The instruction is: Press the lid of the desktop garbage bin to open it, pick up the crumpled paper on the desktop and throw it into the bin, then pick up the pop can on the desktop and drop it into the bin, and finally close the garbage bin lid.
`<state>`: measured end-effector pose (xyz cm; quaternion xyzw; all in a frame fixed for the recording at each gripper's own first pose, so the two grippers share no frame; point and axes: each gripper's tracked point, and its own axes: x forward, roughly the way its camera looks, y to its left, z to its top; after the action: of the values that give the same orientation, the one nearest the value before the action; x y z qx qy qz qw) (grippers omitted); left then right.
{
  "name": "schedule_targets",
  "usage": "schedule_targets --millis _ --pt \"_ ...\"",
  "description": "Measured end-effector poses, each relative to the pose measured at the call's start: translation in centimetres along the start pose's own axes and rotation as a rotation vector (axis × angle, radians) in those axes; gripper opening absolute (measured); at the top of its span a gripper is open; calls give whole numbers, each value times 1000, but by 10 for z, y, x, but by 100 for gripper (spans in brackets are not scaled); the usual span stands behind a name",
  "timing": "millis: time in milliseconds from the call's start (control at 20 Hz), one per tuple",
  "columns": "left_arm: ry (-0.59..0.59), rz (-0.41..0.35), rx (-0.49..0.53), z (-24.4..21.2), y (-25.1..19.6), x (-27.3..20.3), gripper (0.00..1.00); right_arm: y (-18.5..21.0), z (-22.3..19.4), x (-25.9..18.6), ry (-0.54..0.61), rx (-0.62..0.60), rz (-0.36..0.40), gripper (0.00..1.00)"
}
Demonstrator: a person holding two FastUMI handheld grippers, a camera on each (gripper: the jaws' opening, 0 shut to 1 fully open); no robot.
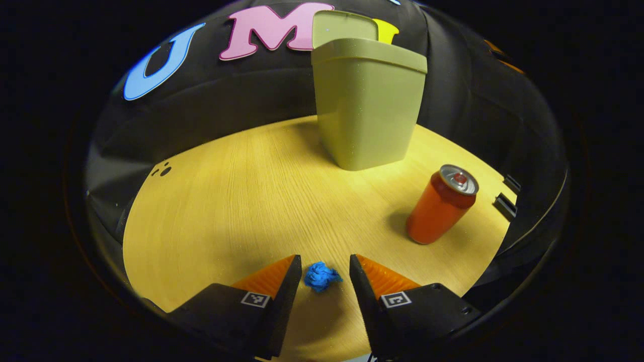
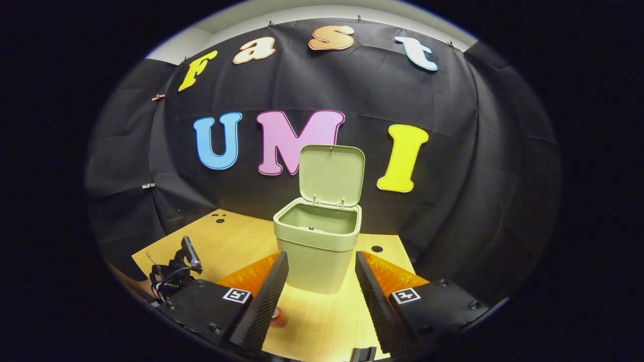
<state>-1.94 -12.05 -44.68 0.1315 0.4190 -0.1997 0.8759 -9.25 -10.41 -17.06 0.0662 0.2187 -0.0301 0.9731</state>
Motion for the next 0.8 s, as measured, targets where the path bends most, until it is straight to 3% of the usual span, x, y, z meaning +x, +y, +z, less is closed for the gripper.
schedule_targets --millis 200,450,550,750,800 --pt "53 8 -16 -15 4 11 46 -3 -3 -2 14 5 -5 86" --pt "89 -1 -5 -25 4 15 46 2 -4 0 26 -6 10 86" --pt "87 -6 -14 -25 4 15 37 3 -3 1 25 -7 15 86" --pt "81 -46 -39 -25 2 9 31 8 -8 2 27 -21 28 85" --pt "77 -50 -46 -24 3 6 34 11 -10 1 31 -25 34 86"
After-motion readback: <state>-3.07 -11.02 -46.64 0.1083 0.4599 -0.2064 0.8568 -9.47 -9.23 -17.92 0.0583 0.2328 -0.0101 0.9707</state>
